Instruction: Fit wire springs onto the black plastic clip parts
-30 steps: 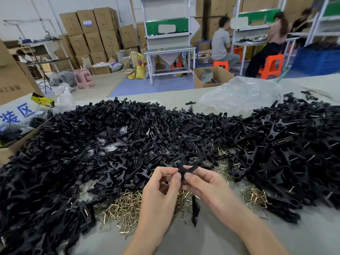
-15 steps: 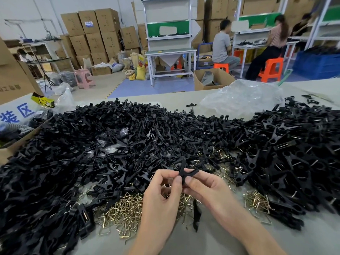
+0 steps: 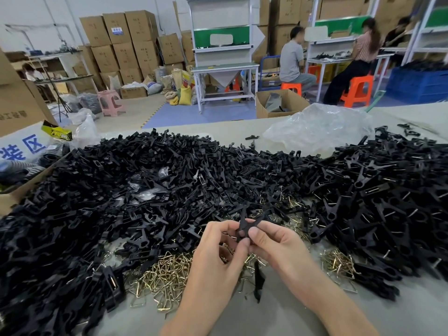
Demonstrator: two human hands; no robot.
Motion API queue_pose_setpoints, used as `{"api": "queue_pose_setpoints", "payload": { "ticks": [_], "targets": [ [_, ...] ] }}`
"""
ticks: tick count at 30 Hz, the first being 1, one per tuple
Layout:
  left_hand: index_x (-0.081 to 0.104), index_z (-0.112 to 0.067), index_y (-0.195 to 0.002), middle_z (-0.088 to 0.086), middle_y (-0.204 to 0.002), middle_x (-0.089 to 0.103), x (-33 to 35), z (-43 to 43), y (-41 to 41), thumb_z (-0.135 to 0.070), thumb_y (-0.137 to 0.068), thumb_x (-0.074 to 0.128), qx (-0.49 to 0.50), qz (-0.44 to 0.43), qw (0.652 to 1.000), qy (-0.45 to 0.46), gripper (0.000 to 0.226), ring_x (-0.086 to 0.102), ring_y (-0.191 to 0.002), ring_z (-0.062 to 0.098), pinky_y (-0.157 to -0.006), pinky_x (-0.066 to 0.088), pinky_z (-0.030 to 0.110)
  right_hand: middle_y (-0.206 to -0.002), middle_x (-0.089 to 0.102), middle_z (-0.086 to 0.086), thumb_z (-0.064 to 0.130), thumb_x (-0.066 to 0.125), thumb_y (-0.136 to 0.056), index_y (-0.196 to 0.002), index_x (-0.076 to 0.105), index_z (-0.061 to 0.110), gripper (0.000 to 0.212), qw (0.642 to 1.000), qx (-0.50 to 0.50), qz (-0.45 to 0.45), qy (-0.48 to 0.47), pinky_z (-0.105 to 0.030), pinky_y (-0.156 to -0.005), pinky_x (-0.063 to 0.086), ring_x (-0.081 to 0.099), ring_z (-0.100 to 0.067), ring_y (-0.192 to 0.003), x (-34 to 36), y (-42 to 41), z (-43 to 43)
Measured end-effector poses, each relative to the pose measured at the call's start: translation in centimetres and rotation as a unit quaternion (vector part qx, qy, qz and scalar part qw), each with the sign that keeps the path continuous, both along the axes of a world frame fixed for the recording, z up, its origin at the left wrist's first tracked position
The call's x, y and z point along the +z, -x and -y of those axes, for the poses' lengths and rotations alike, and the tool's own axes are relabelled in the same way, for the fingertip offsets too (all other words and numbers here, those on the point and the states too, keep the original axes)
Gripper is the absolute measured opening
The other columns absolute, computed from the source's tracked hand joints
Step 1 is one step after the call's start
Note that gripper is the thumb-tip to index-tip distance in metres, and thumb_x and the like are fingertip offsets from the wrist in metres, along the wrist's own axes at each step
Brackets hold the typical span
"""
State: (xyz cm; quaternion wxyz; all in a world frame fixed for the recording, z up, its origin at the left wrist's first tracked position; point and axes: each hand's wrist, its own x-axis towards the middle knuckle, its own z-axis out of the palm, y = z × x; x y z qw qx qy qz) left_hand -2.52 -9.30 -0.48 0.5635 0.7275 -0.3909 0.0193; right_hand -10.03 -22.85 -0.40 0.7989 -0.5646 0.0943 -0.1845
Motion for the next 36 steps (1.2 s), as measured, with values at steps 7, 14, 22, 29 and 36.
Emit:
{"api": "queue_pose_setpoints", "payload": {
  "ticks": [7, 14, 22, 29, 36],
  "targets": [
    [0.065, -0.043, -0.115, -0.020, -0.100, 0.065, 0.4, 0.0, 0.2, -0.036, -0.092, 0.064, 0.018, 0.035, 0.999, -0.018, 0.024, 0.064, -0.094, 0.004, -0.075, 0.044, 0.006, -0.120, 0.074, -0.009, 0.051, 0.075, -0.081, -0.118, 0.075, 0.026, 0.044, 1.000, 0.010, 0.003, 0.024, -0.034, -0.094, 0.057, 0.068, -0.029, -0.117, 0.2, 0.2, 0.0],
    [0.041, -0.070, -0.118, -0.042, -0.107, 0.063, 0.4, -0.2, 0.5, -0.052, -0.096, 0.052, 0.043, 0.041, 0.994, -0.088, 0.031, 0.063, -0.098, -0.011, -0.080, 0.047, 0.012, -0.115, 0.076, -0.002, 0.030, 0.065, -0.090, -0.109, 0.076, 0.024, 0.023, 0.996, -0.035, -0.001, 0.088, -0.025, -0.089, 0.057, 0.071, -0.016, -0.110, 0.2, 0.3, 0.0],
    [0.052, -0.020, -0.135, -0.013, -0.114, 0.065, 0.0, 0.1, 0.7, -0.039, -0.094, 0.049, 0.069, 0.306, 0.930, -0.194, 0.045, 0.051, -0.108, 0.008, -0.098, 0.036, 0.027, -0.104, 0.077, 0.006, 0.018, 0.060, -0.096, -0.111, 0.069, 0.018, 0.017, 0.985, -0.100, -0.004, 0.140, -0.024, -0.088, 0.056, 0.072, -0.010, -0.099, 0.0, -0.3, -0.2],
    [0.055, -0.017, -0.136, -0.003, -0.122, 0.063, -0.6, -0.3, 0.8, -0.042, -0.095, 0.050, 0.127, 0.299, 0.908, -0.265, 0.048, 0.061, -0.110, 0.017, -0.095, 0.050, 0.037, -0.099, 0.076, 0.005, 0.012, 0.061, -0.098, -0.107, 0.069, 0.022, 0.015, 0.978, -0.172, -0.034, 0.116, -0.024, -0.077, 0.059, 0.072, -0.012, -0.088, -0.8, -0.5, 1.0],
    [0.072, -0.029, -0.095, -0.011, -0.096, 0.067, -0.7, -0.4, -0.4, -0.032, -0.079, 0.081, 0.140, 0.296, 0.904, -0.275, 0.018, 0.065, -0.090, 0.018, -0.079, 0.053, 0.037, -0.100, 0.076, 0.015, 0.011, 0.071, -0.093, -0.109, 0.073, 0.028, 0.024, 0.969, -0.179, -0.082, 0.150, -0.019, -0.089, 0.052, 0.071, -0.007, -0.096, -1.2, -0.3, 1.8]
  ]
}}
